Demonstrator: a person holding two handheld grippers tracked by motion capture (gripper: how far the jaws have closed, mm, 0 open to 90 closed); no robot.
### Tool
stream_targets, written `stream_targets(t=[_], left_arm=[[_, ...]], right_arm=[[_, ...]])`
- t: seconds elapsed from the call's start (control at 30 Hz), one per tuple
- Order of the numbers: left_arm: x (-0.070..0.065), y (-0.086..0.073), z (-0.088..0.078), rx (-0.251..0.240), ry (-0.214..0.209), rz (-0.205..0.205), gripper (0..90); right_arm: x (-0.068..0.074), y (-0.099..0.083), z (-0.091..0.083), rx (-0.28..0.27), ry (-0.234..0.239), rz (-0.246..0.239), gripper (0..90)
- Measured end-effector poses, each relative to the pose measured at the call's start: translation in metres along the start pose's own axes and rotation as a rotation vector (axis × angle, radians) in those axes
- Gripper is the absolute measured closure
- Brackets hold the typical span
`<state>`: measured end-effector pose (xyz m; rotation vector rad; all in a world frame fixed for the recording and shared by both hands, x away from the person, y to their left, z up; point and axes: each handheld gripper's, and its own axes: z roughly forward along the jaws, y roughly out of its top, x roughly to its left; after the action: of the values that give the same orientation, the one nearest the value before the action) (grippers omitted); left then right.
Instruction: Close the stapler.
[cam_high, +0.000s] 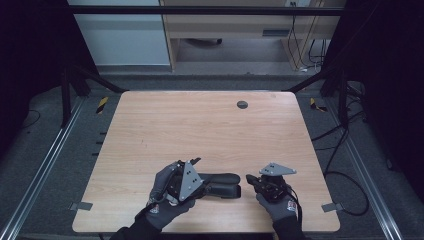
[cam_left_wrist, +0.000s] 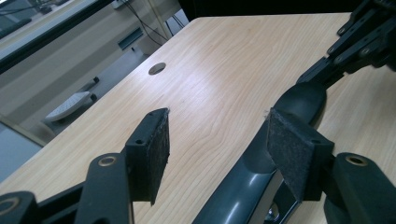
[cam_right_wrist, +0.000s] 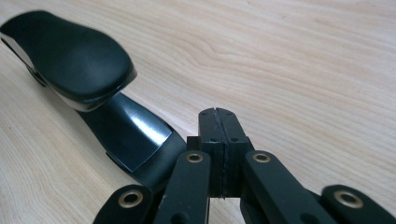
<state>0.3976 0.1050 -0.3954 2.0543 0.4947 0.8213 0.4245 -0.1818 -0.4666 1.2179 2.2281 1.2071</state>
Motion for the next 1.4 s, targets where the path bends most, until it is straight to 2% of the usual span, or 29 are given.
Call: stream_targets(t=[0.1, 0.4, 0.9, 1.1, 1.23, 1.27, 1.4], left_arm=[[0.006, -0.004, -0.002, 0.005, 0.01, -0.019, 39.2], [0.024, -0.025, -0.009, 0.038, 0.042, -0.089, 39.5], [0.051, -0.065, -0.026, 0.09, 0.115, -0.195, 39.0], [0.056, -0.083, -0.034, 0.113, 0.145, -0.229, 38.9], [0.057, -0.095, -0.04, 0.13, 0.161, -0.249, 38.8], [0.058, -0.097, -0.041, 0.121, 0.168, -0.245, 38.8], [0.058, -0.106, -0.047, 0.131, 0.185, -0.278, 38.7]], right_arm=[[-0.001, 0.002, -0.004, -0.015, -0.001, 0.017, 90.0], [-0.005, 0.008, -0.013, -0.054, 0.012, 0.023, 90.0], [0.007, 0.021, -0.026, -0.113, 0.068, 0.016, 90.0], [0.015, 0.025, -0.028, -0.133, 0.095, 0.003, 90.0], [0.022, 0.027, -0.026, -0.131, 0.122, -0.01, 90.0], [0.024, 0.027, -0.024, -0.129, 0.129, -0.012, 90.0], [0.03, 0.027, -0.02, -0.12, 0.142, -0.019, 90.0]])
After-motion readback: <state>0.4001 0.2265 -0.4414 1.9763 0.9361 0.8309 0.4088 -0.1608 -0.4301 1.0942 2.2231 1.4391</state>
